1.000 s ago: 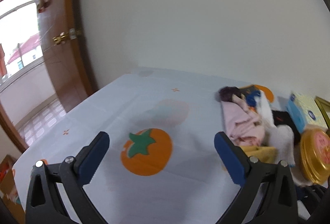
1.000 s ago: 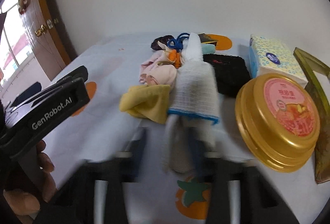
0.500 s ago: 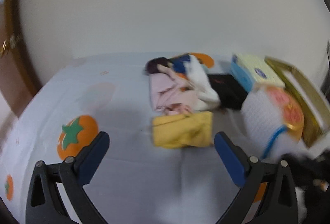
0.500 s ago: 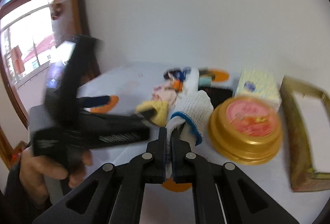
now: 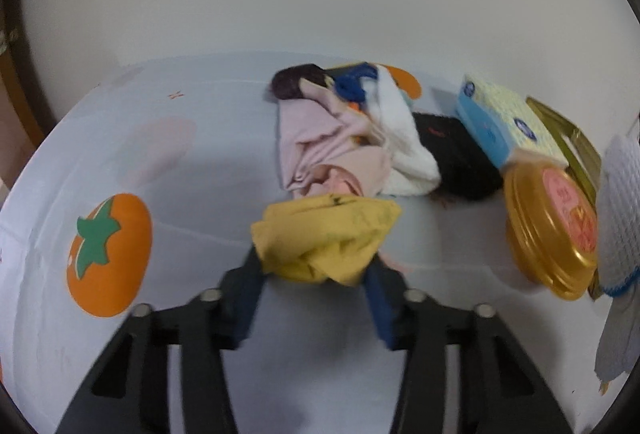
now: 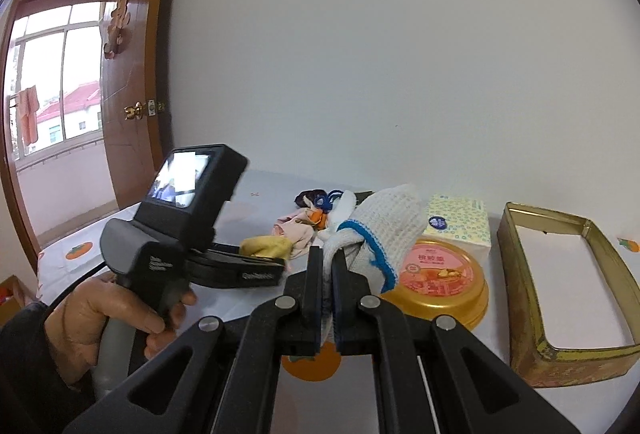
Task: Organize soft objects
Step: 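Grasp the yellow cloth with the left gripper while the right gripper carries the glove to the gold tray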
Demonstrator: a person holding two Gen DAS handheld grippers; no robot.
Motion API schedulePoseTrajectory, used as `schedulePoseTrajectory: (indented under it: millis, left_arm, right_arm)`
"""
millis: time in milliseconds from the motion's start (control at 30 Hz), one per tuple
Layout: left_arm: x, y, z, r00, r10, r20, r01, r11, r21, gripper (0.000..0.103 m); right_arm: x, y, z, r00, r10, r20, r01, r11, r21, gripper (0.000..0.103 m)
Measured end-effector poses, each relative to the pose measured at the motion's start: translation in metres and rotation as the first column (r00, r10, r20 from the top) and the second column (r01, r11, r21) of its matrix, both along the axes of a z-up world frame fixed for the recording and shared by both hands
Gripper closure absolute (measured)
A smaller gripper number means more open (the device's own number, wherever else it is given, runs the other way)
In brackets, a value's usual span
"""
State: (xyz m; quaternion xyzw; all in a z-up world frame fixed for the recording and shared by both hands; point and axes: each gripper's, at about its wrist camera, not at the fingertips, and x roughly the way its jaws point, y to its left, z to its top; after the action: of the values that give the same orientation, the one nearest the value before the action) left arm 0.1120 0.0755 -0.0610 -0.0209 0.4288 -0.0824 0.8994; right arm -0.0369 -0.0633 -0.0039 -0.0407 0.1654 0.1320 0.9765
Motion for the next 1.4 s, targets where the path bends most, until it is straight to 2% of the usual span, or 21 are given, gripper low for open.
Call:
schedulePoseTrajectory:
  millis: [33,100,167,267,567,700,967,1100,1267,1400]
  left_arm:
    - [-0.001,0.003,0.001,1.000,0.003,0.003,-0.003,1.000,-0.023,0.077]
    - [-0.007,0.012,0.005,0.999,0.027,0.028,-0.025,0.998,-0.059,0.078]
    - [-0.019,0.020,0.014,0.993,0.063,0.095,-0.055,0.995,-0.086,0.079]
    - [-0.037,0.026,0.029,0.977,0.075,0.199,-0.053,0.992,-0.118,0.082]
    - [-0.071,0.021,0.052,0.913,0.073,0.402,-0.062,0.997,-0.041,0.082]
    - [-0.075,0.016,0.055,0.907,0.055,0.417,-0.019,0.996,-0.089,0.082]
    - [-0.082,-0.021,0.066,0.902,0.003,0.432,0.030,0.997,-0.068,0.082]
    - [-0.077,-0.054,0.065,0.906,-0.035,0.422,0.064,0.996,-0.055,0.082]
    - [-0.081,-0.092,0.074,0.890,-0.107,0.443,0.139,0.989,-0.040,0.082]
    - [-0.078,-0.126,0.089,0.875,-0.154,0.458,0.195,0.980,-0.042,0.082]
  right_arm:
    - [-0.001,0.000,0.000,1.000,-0.003,0.006,0.003,1.000,-0.003,0.098]
    - [-0.004,-0.002,0.000,1.000,-0.010,0.026,0.011,1.000,-0.011,0.098]
    - [-0.006,-0.004,0.002,0.999,-0.019,0.048,0.019,1.000,-0.014,0.098]
    - [-0.012,-0.011,0.004,0.996,-0.038,0.077,0.040,0.999,-0.020,0.098]
    - [-0.029,-0.029,0.009,0.980,-0.103,0.172,0.116,0.991,-0.066,0.098]
    - [-0.034,-0.040,0.012,0.972,-0.134,0.195,0.148,0.987,-0.060,0.098]
    - [-0.038,-0.069,0.013,0.963,-0.189,0.194,0.203,0.978,-0.056,0.098]
    - [-0.041,-0.090,0.012,0.957,-0.224,0.184,0.239,0.969,-0.061,0.098]
    - [-0.043,-0.121,0.013,0.938,-0.288,0.191,0.305,0.950,-0.067,0.098]
    - [-0.035,-0.152,0.017,0.927,-0.338,0.160,0.350,0.935,-0.051,0.098]
